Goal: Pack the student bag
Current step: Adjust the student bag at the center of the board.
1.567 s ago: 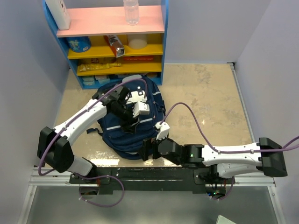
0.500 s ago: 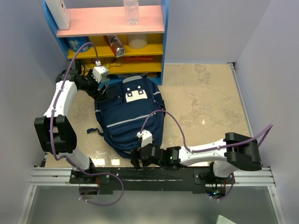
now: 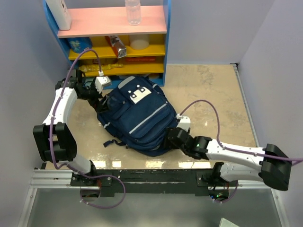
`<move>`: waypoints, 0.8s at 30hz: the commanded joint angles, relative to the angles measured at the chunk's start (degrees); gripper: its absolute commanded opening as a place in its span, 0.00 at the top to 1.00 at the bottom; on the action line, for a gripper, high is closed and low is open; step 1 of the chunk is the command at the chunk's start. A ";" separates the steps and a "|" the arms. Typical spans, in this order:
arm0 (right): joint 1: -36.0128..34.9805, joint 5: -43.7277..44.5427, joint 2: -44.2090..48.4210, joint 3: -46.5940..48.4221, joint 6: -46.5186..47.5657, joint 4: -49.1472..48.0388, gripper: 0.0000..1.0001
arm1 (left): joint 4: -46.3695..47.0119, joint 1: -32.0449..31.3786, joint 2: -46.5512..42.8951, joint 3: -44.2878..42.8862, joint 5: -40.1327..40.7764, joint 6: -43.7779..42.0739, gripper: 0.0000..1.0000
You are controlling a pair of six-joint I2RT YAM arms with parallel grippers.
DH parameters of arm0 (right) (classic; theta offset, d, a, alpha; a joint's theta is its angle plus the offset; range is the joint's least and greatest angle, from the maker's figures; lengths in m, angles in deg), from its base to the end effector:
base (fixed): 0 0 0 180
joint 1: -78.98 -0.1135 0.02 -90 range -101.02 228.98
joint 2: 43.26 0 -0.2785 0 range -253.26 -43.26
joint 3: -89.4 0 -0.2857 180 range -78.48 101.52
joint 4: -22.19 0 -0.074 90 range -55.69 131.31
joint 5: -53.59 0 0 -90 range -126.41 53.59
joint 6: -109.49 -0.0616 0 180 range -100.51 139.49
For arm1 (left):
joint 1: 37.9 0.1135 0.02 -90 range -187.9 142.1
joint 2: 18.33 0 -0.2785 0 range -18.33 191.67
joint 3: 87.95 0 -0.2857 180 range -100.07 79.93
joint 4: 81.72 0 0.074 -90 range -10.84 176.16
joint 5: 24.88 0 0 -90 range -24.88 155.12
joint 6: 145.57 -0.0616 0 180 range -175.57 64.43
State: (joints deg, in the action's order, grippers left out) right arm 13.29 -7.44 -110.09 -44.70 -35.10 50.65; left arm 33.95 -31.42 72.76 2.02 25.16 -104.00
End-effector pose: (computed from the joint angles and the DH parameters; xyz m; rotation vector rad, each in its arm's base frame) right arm 0.1344 0.2251 0.1704 -0.0037 2.3395 0.4478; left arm 0.3636 0.0015 0.2765 1.0367 2.1725 -0.5329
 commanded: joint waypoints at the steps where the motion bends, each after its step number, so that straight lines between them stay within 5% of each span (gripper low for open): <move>1: 8.71 4.69 3.99 3.21 8.15 5.54 0.27 | -4.65 0.37 -6.79 3.27 -7.22 -7.89 0.01; 7: 9.80 2.07 3.45 12.18 12.48 9.32 0.15 | -7.64 0.29 -12.25 7.24 -11.79 -12.91 0.00; 9: 7.43 2.75 5.64 13.68 12.31 11.60 0.01 | -8.00 0.20 -13.91 8.82 -12.85 -14.15 0.00; 16: -13.19 5.92 2.33 22.20 3.19 18.99 0.01 | 2.86 -4.10 -21.91 18.05 -14.53 -9.52 0.00; 20: -15.17 0.65 4.68 18.20 -3.07 13.04 0.01 | 7.54 -5.34 -22.10 20.07 -14.09 -6.25 0.00; 23: -15.26 -5.13 14.22 8.11 -2.55 1.55 0.01 | 12.56 -5.77 -21.75 21.74 -12.68 -4.49 0.03; 24: -15.17 -7.68 16.01 5.45 -1.67 -9.02 0.01 | 13.61 -6.04 -21.40 22.44 -12.25 -4.23 0.07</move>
State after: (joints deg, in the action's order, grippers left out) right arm -2.22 -8.11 -104.36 -29.00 -34.01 60.86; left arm 38.37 -36.82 51.23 22.69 13.99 -110.99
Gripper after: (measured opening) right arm 0.986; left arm 0.974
